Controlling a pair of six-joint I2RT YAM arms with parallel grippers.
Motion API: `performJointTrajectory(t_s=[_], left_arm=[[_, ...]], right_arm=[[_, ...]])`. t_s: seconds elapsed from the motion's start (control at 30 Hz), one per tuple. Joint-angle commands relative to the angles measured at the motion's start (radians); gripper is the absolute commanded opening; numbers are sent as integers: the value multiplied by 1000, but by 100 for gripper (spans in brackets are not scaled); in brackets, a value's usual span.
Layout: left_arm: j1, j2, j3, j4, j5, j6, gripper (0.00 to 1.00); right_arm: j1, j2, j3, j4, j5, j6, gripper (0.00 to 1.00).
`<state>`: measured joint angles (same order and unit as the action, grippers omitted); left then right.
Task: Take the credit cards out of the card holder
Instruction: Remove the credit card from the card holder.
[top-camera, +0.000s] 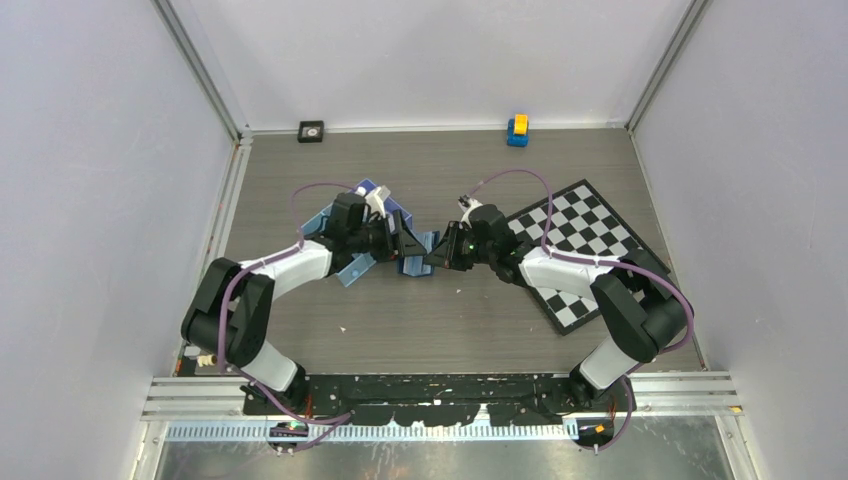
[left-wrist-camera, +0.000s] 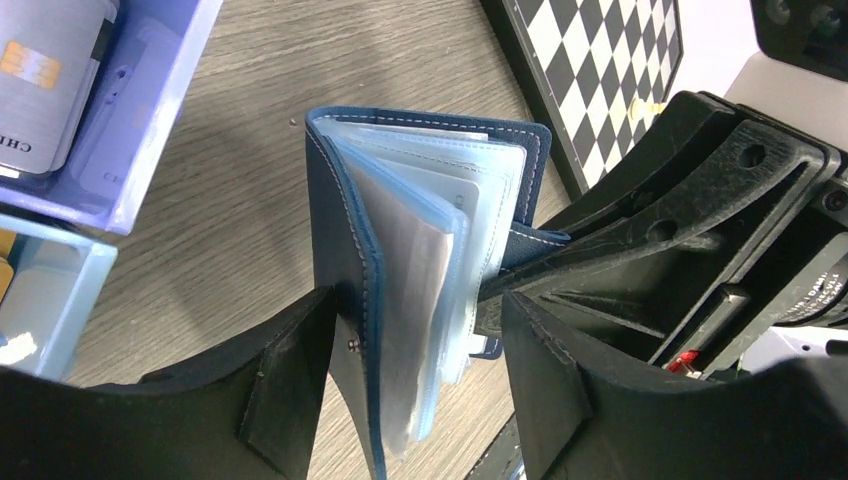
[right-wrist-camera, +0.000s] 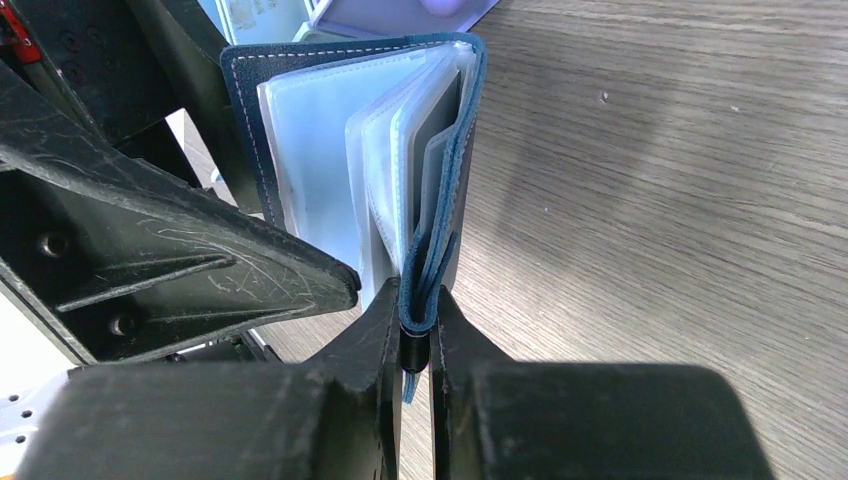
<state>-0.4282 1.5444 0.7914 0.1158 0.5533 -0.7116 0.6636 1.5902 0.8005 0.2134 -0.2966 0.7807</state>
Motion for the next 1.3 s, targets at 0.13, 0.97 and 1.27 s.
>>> performJointTrajectory(t_s=[0.13,0.97,1.27], left_arm=[[-14,44,87,-110,-53,51,52],[121,1,-38,145,130,-114,49],[127,2,-39,145,135,-111,28]], right_arm=[[-1,-38,36,55,-8,-8,0],[-42,-73,10,77,-41,26,0],[-48,-83,5,83,-50,29,0]])
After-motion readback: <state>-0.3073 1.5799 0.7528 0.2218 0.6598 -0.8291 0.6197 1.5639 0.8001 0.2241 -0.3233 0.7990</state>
